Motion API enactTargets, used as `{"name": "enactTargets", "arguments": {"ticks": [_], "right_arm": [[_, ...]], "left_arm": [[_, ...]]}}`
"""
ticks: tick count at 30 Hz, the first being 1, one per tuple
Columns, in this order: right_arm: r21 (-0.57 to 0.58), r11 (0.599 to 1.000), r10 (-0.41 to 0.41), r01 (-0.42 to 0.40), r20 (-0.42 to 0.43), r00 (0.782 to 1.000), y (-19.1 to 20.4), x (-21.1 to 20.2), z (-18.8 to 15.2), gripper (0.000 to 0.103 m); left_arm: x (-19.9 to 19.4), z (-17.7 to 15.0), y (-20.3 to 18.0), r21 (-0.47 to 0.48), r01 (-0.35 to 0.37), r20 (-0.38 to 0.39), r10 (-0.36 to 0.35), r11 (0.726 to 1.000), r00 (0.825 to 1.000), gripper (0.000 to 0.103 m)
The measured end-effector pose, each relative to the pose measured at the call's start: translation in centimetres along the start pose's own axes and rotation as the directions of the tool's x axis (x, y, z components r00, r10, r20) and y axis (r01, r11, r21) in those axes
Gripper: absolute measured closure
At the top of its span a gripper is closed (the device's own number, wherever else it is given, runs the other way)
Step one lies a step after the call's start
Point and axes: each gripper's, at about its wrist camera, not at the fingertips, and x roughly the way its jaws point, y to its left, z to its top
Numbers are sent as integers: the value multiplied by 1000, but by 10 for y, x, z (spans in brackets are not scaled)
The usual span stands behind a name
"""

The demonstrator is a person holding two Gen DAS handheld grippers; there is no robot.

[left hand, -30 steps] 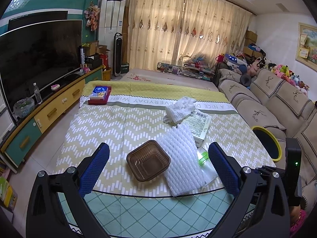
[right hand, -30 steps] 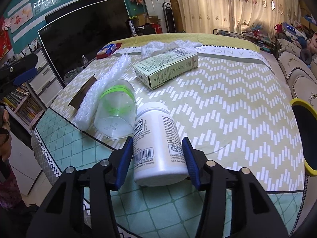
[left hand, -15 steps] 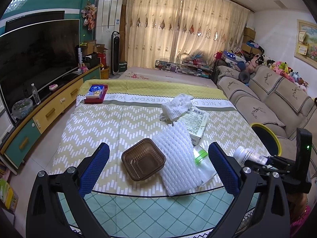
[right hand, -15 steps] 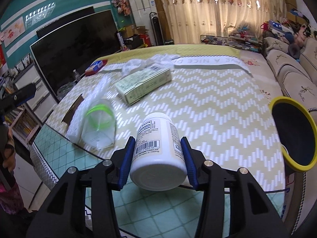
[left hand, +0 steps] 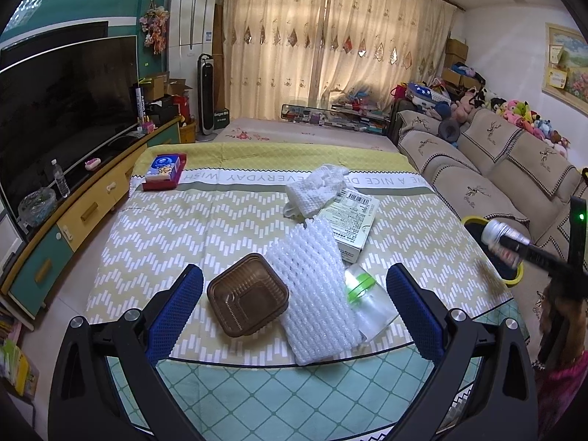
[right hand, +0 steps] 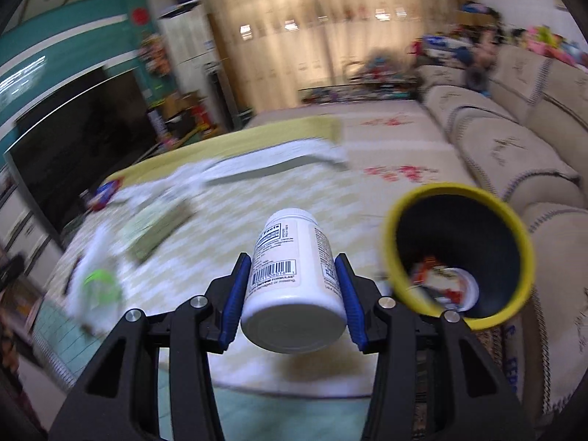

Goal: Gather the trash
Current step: 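Lift the pill bottle with the right tool and carry it toward the bin, then lower the pill bottle into the yellow bin and open the right tool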

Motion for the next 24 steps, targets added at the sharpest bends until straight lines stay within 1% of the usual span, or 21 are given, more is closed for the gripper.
{"name": "enactTargets", "arguments": {"ticks": [2, 5, 8, 9, 11, 17, 20, 21, 22, 24], "right_arm": [[24, 998, -53, 53, -3, 999, -20, 8, 6, 58], [63, 988, -141, 142, -25, 990, -53, 27, 12, 58], [95, 973, -205, 211, -66, 977, -81, 50, 15, 58], [101, 965, -234, 242, -86, 968, -91, 60, 14, 58], [107, 955, -266, 278, -112, 957, -104, 75, 13, 58], [111, 933, -324, 341, -150, 934, -126, 102, 9, 58], [123, 929, -329, 350, -158, 931, -136, 109, 7, 58], [125, 926, -335, 355, -157, 929, -137, 109, 7, 56], [127, 925, -338, 358, -155, 928, -138, 108, 6, 51], [126, 925, -341, 359, -142, 929, -136, 105, 7, 48]], "left_arm": [[3, 0, -3, 3, 1, -6, -1, 1000, 1000, 5], [9, 1, -8, 11, 0, -16, 0, 1000, 1000, 5], [12, 1, -11, 19, 1, -23, 0, 1000, 1000, 5], [14, 2, -13, 22, 1, -26, -1, 1000, 1000, 5], [16, 3, -15, 26, 4, -30, -3, 1000, 1000, 5], [26, 5, -25, 48, 14, -49, -11, 999, 999, 5], [31, 5, -28, 56, 18, -59, -15, 998, 998, 5], [32, 4, -28, 58, 20, -63, -16, 998, 998, 5], [33, 4, -29, 60, 22, -66, -18, 998, 998, 5], [35, 3, -31, 66, 25, -72, -20, 997, 997, 5]]}}
